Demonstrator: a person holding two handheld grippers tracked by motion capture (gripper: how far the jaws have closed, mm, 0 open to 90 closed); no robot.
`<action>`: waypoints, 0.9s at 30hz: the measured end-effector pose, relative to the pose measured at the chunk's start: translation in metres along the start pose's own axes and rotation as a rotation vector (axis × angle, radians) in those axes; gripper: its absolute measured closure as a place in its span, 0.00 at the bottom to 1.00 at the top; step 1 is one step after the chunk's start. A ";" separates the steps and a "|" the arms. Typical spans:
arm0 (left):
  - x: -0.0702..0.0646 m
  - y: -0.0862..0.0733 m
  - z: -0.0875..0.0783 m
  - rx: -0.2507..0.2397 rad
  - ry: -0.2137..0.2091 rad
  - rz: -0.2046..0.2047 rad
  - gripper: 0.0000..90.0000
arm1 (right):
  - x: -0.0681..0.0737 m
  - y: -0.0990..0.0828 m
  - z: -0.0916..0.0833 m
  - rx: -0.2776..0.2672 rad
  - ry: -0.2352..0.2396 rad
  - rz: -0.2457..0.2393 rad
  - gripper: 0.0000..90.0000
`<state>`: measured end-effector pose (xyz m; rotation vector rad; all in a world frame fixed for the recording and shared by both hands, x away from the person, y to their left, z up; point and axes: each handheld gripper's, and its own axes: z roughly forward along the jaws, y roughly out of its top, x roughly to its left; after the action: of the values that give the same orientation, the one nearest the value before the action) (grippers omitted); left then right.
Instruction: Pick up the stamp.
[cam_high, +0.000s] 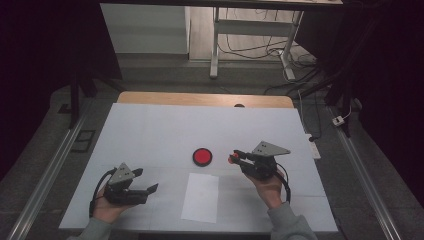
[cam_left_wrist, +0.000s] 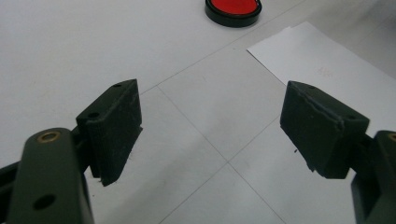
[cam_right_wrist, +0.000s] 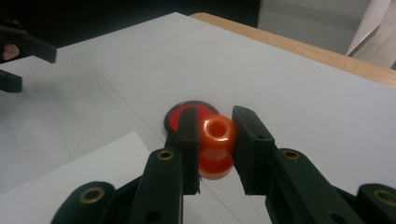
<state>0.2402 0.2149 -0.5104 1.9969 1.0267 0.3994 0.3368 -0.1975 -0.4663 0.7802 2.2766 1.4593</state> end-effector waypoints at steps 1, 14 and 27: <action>0.000 0.000 0.000 -0.001 0.000 0.000 0.23 | 0.001 0.000 0.000 -0.001 0.005 0.003 0.80; 0.000 0.000 0.000 0.000 -0.001 0.000 0.23 | 0.019 0.004 0.005 -0.003 0.067 -0.014 0.80; -0.001 0.000 0.001 0.004 -0.004 0.002 0.23 | 0.032 0.001 0.014 0.031 0.116 -0.023 0.80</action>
<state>0.2404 0.2140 -0.5109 2.0019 1.0236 0.3944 0.3193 -0.1672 -0.4705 0.6922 2.3899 1.4987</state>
